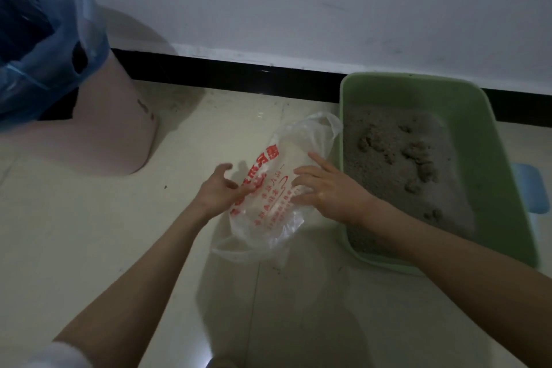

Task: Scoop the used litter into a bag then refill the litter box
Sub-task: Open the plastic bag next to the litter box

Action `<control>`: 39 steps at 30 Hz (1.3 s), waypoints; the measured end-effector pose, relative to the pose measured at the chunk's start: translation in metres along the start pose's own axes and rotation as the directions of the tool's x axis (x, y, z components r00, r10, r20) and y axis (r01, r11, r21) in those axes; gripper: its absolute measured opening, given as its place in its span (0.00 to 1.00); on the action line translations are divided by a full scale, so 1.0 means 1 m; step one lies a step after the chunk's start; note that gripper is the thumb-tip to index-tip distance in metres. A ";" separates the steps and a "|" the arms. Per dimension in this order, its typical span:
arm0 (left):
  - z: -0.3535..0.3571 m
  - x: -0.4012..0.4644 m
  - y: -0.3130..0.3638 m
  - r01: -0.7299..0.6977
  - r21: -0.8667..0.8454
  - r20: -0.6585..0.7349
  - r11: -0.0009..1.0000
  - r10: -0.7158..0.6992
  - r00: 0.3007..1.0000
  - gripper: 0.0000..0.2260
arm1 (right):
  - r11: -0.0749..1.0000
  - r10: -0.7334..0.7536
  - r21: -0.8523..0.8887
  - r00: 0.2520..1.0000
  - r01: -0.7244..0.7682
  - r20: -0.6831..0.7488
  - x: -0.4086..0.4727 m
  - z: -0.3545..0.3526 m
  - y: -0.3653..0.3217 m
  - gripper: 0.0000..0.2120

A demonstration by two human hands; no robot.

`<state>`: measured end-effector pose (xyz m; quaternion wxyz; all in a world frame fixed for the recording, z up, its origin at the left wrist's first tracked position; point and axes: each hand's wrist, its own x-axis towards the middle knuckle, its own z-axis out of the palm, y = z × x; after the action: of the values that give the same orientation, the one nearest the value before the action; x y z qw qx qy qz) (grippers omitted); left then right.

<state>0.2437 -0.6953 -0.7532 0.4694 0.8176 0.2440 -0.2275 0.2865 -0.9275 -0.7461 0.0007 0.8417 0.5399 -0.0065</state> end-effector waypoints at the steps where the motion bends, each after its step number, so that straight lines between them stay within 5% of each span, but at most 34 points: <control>1: 0.008 0.002 0.002 0.016 0.005 -0.008 1.000 -0.016 1.000 0.32 | 1.000 0.021 0.005 1.000 -0.021 -0.017 -0.004 -0.002 0.003 0.19; 6: 0.031 0.008 0.010 -0.001 0.244 -0.103 0.970 0.027 0.994 0.39 | 0.991 0.124 0.058 0.992 -0.123 -0.021 -0.034 -0.013 0.015 0.24; 9: 0.044 0.007 0.017 0.058 0.078 0.033 0.995 -0.061 0.998 0.24 | 0.983 0.168 0.056 0.976 -0.177 0.142 -0.047 -0.024 0.012 0.25; 13: 0.049 0.002 0.018 -0.014 -0.004 -0.264 1.000 0.012 0.964 0.05 | 0.954 0.257 0.077 0.925 -0.288 0.279 -0.061 -0.021 0.016 0.20; 16: 0.035 -0.001 0.021 -0.123 -0.026 -0.389 0.992 0.103 0.915 0.02 | 0.953 0.262 0.098 0.943 -0.286 0.204 -0.061 -0.022 0.019 0.18; 21: 0.034 -0.005 0.020 -0.092 -0.095 -0.275 0.991 0.063 0.959 0.04 | 0.933 0.312 0.070 0.892 -0.352 0.326 -0.071 -0.027 0.031 0.33; 24: 0.042 -0.012 0.026 -0.125 -0.074 -0.258 0.989 0.102 0.961 0.04 | 0.905 0.354 0.160 0.906 -0.394 0.231 -0.084 -0.034 0.027 0.32; 27: 0.046 -0.015 0.032 -0.156 -0.040 -0.247 0.987 0.141 0.959 0.06 | 0.865 0.452 0.257 0.892 -0.432 -0.020 -0.110 -0.040 0.030 0.22; 30: 0.054 -0.016 0.031 -0.171 -0.109 -0.227 0.979 0.143 0.963 0.06 | 0.705 0.697 0.331 0.700 -0.627 -0.157 -0.160 -0.044 0.038 0.15; 34: 0.067 -0.020 0.027 -0.190 -0.120 -0.203 0.974 0.163 0.965 0.07 | 0.195 0.978 0.349 0.156 -0.917 -0.136 -0.240 -0.028 0.048 0.14; 37: 0.072 -0.022 0.031 -0.245 -0.094 -0.210 0.965 0.221 0.952 0.08 | -0.227 0.969 0.413 -0.249 -0.882 0.001 -0.270 -0.008 0.054 0.17; 39: 0.074 -0.022 0.036 -0.273 -0.059 -0.216 0.960 0.254 0.943 0.09 | -0.428 0.903 0.429 -0.390 -0.795 0.180 -0.280 0.002 0.062 0.22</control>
<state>0.2384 -0.7801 -0.7497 0.5033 0.8405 0.1896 -0.0656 0.2263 -1.2077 -0.7451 -0.2338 0.8796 -0.4143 0.0074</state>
